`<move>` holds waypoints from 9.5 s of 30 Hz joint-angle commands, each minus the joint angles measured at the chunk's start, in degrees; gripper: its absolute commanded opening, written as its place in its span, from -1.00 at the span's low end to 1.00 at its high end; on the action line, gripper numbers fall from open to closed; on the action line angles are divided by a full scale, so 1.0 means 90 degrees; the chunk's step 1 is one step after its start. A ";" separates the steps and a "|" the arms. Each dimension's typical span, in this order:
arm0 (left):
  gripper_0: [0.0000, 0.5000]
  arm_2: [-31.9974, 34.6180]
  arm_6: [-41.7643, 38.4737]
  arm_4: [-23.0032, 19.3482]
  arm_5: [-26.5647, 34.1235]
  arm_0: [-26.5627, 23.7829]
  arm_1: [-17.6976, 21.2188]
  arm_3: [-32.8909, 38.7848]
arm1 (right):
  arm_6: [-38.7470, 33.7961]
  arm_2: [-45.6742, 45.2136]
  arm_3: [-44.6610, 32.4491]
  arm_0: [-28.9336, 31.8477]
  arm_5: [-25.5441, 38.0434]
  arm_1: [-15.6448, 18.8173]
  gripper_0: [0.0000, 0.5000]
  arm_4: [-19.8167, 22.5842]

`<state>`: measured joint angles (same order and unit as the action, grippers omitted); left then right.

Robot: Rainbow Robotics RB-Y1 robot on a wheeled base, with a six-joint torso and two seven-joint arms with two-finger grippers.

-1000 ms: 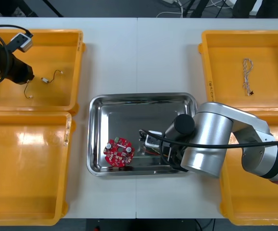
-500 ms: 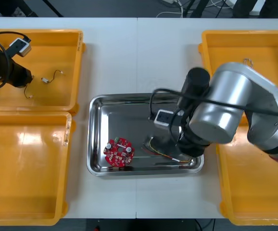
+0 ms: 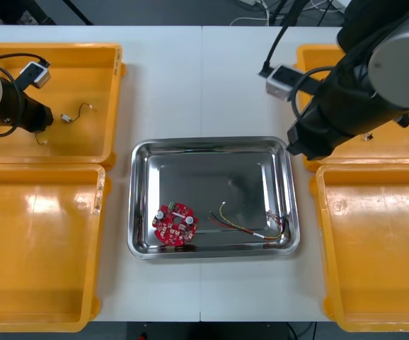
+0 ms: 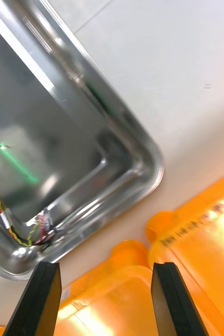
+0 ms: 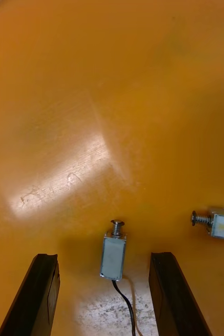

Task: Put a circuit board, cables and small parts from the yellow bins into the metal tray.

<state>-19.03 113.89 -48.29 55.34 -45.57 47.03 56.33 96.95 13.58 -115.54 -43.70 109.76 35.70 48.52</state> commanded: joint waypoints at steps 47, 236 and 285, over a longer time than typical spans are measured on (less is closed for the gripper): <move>-1.00 0.0386 0.0773 -0.0054 0.1547 -0.0347 0.0253 0.0968 | 0.0205 -0.3091 0.7456 -0.2742 -0.1786 -0.0217 1.00 -0.3848; 1.00 0.1402 -0.4559 0.2407 0.3968 -0.1871 -0.1437 0.0704 | 0.3545 0.2046 0.1421 0.0178 -0.2372 -0.0802 -1.00 -0.1348; 1.00 0.2672 -0.6932 0.2993 0.2123 -0.2447 -0.1935 -0.2304 | 0.3613 0.2563 0.1978 0.0305 -0.3280 -0.0822 1.00 -0.2031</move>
<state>3.37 54.88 -21.99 76.01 -64.10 30.69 36.13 128.28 37.41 -96.22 -41.21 78.87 29.00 30.81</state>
